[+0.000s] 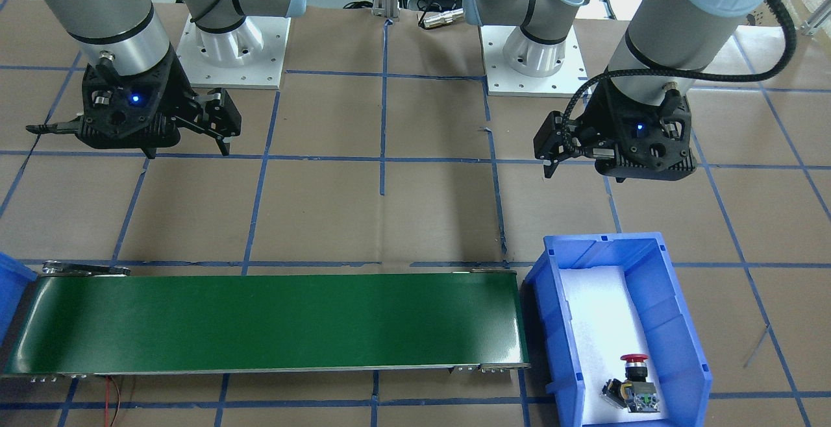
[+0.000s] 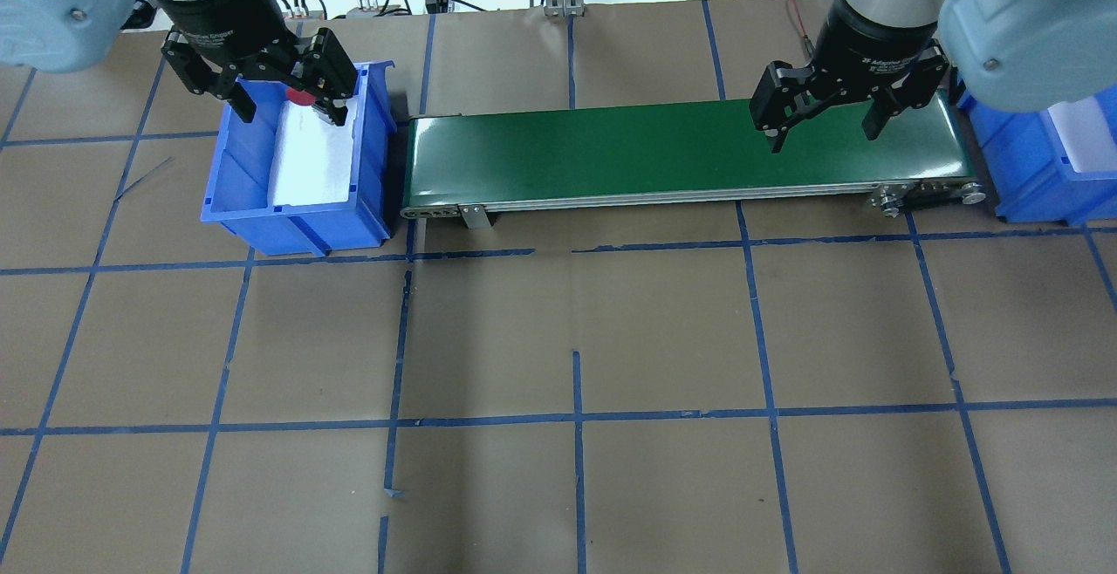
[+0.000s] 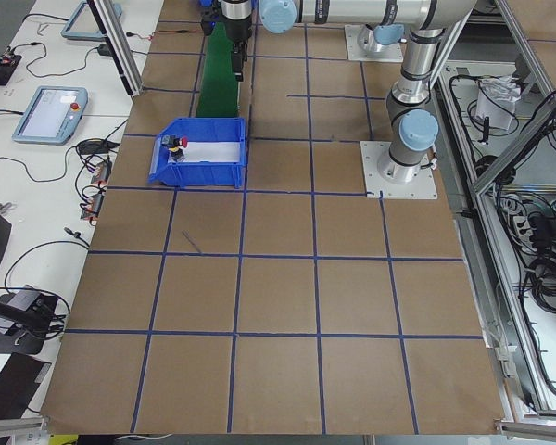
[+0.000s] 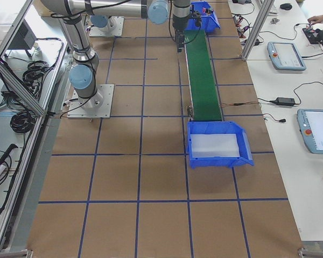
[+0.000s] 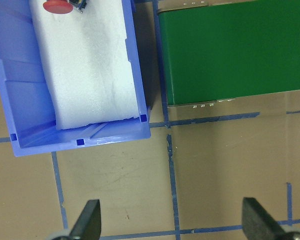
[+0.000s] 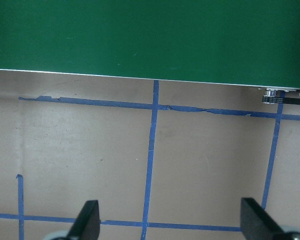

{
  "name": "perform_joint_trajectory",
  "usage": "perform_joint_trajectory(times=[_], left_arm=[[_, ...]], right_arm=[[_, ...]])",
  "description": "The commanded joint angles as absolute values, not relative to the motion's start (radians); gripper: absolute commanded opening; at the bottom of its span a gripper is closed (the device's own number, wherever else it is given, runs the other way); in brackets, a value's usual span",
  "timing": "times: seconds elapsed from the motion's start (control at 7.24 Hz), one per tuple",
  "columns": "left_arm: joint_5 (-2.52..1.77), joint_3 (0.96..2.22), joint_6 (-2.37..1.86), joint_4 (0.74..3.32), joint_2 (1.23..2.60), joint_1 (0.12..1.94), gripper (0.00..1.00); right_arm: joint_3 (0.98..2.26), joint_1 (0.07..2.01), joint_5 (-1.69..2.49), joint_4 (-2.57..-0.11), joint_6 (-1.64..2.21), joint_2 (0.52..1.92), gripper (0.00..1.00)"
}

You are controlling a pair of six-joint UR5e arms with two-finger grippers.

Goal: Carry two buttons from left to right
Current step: 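Lower the left gripper into the blue bin and grasp the red button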

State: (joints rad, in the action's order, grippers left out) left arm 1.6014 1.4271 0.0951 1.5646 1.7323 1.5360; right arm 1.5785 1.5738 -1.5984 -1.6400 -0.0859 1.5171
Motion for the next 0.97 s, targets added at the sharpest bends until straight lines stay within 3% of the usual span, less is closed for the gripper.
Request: perform_joint_trajectory(times=[0.0,0.41,0.83], left_arm=[[1.6,1.369,0.097,1.554,1.837,1.439,1.0],[1.6,1.104,0.106,1.482,2.079,1.425,1.0],[1.6,1.005,0.104,1.416,2.225,1.42,1.0]], right_arm=[[1.578,1.574,-1.598,-1.641,-0.086,1.517,1.0],[1.578,1.574,-1.598,-1.64,-0.087,1.514,1.0],[1.578,1.574,-1.598,-1.641,-0.089,1.514,1.0]])
